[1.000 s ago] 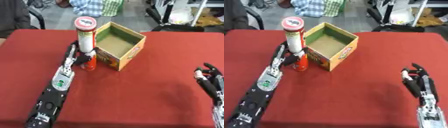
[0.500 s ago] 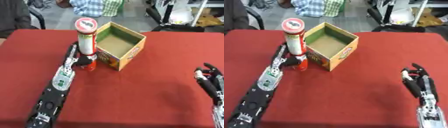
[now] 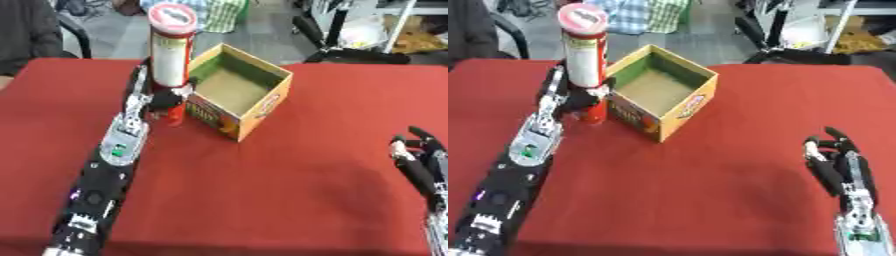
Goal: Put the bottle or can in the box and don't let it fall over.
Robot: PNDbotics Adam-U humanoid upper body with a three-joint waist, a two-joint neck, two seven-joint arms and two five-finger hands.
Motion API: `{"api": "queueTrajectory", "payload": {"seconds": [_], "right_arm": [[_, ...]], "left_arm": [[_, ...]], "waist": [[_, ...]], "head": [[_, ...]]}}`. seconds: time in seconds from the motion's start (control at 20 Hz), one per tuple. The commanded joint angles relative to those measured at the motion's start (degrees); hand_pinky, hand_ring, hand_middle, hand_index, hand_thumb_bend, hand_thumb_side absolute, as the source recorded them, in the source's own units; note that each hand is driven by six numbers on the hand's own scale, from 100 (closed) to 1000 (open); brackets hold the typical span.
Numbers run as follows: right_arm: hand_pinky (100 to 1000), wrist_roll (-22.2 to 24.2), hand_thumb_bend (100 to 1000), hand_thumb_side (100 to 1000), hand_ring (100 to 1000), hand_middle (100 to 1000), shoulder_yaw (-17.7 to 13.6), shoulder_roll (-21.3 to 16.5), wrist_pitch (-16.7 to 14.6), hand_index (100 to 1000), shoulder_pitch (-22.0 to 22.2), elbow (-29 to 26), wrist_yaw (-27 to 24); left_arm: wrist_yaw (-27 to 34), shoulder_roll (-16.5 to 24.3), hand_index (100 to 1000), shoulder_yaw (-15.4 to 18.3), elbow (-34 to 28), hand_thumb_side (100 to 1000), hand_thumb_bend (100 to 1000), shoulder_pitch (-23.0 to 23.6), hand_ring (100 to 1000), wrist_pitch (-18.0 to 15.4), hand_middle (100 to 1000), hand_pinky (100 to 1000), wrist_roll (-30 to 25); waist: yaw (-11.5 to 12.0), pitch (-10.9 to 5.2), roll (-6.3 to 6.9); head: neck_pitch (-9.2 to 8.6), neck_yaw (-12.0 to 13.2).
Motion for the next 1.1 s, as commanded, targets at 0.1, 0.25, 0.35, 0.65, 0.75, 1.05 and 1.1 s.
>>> {"api": "queueTrajectory", "payload": {"seconds": [0.1, 0.25, 0.35, 0.65, 0.75, 1.05, 1.1], "right_arm": [[690, 0.9, 100, 497, 616, 639, 0.9, 0.2, -0.3, 904, -1.2, -0.5, 0.1], [689, 1.4, 100, 496, 616, 639, 1.4, 0.7, -0.5, 904, -1.6, -0.5, 0.1], [689, 1.7, 100, 496, 616, 639, 1.8, 0.9, -0.6, 904, -1.9, -0.5, 0.1], [689, 2.4, 100, 497, 616, 638, 2.4, 1.4, -0.8, 904, -2.5, -0.7, 0.1], [689, 2.5, 100, 497, 616, 638, 2.4, 1.4, -0.9, 904, -2.5, -0.7, 0.2], [689, 2.4, 100, 496, 616, 638, 2.2, 1.3, -0.9, 904, -2.5, -0.8, 0.2], [689, 2.3, 100, 495, 615, 638, 2.1, 1.3, -0.9, 903, -2.5, -0.8, 0.2]], "left_arm": [[2.5, 1.8, 578, -1.5, 2.6, 100, 100, -6.0, 788, 0.4, 439, 794, 0.1], [4.1, 1.1, 604, -2.7, 7.3, 108, 148, -9.5, 801, -0.3, 478, 798, -0.3], [4.1, 0.4, 632, -3.6, 10.4, 160, 209, -11.2, 810, -1.4, 521, 801, -1.2], [-0.5, 1.7, 930, -8.4, 19.0, 624, 737, -13.8, 944, -4.6, 925, 871, -2.1], [-2.4, 3.0, 986, -11.0, 21.1, 697, 812, -13.9, 982, -3.7, 990, 904, -1.3], [-8.0, 5.7, 1000, -11.2, 22.8, 766, 871, -12.2, 1000, 0.8, 1000, 916, 3.9], [-8.9, 6.1, 1000, -10.5, 21.8, 745, 846, -11.5, 999, 1.0, 1000, 906, 4.8]], "waist": [[-1.3, -0.80, -0.80], [-2.7, -0.51, -1.04], [-3.6, -0.26, -1.14], [-5.2, -0.02, -0.95], [-5.3, -0.07, -0.86], [-4.7, -0.13, -0.79], [-4.5, -0.10, -0.83]], "head": [[0.30, 1.6], [0.30, 2.8], [0.17, 3.5], [-0.16, 4.6], [-0.15, 4.5], [-0.16, 3.8], [-0.24, 3.6]]}}
